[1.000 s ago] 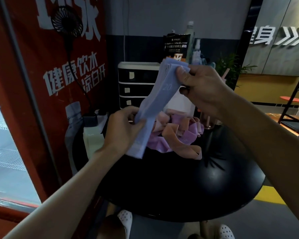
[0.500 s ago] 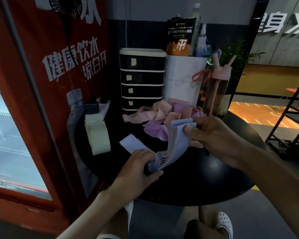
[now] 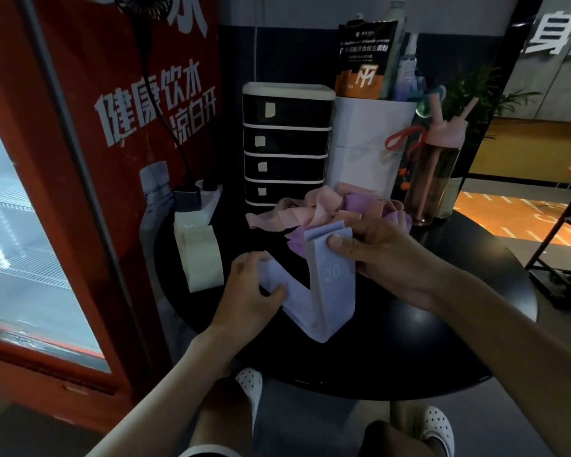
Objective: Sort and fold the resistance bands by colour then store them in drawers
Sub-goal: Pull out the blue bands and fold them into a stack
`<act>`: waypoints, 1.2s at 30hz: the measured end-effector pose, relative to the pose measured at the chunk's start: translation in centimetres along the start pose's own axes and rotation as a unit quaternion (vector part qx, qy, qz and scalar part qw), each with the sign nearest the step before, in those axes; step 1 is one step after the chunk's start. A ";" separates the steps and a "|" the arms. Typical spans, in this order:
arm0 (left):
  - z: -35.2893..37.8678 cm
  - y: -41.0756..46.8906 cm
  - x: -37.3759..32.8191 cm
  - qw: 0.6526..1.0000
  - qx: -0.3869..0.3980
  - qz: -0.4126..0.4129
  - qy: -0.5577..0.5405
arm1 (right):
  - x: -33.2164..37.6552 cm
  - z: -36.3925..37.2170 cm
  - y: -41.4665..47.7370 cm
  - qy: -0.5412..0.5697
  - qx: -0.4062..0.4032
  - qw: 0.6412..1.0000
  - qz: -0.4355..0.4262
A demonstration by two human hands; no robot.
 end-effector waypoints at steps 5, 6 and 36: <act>-0.4 1.1 0.3 0.998 -0.017 0.020 -0.058 | -1.9 0.5 3.7 -0.007 -0.020 0.999 0.031; -0.6 1.2 0.4 0.995 -0.029 0.016 -0.092 | -2.4 0.7 4.4 -0.008 -0.020 0.999 0.045; -1.1 0.9 1.1 0.989 -0.030 -0.025 -0.144 | -5.5 3.8 2.5 -0.150 0.013 0.964 0.219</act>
Point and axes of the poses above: each hand's wrist, its own y-axis towards the middle knuckle, its own z-axis out of the palm, x = y × z, the point moved 6 cm from there along y, towards the middle knuckle, and after that the axes turned 13 degrees about x, right-handed, at the moved point
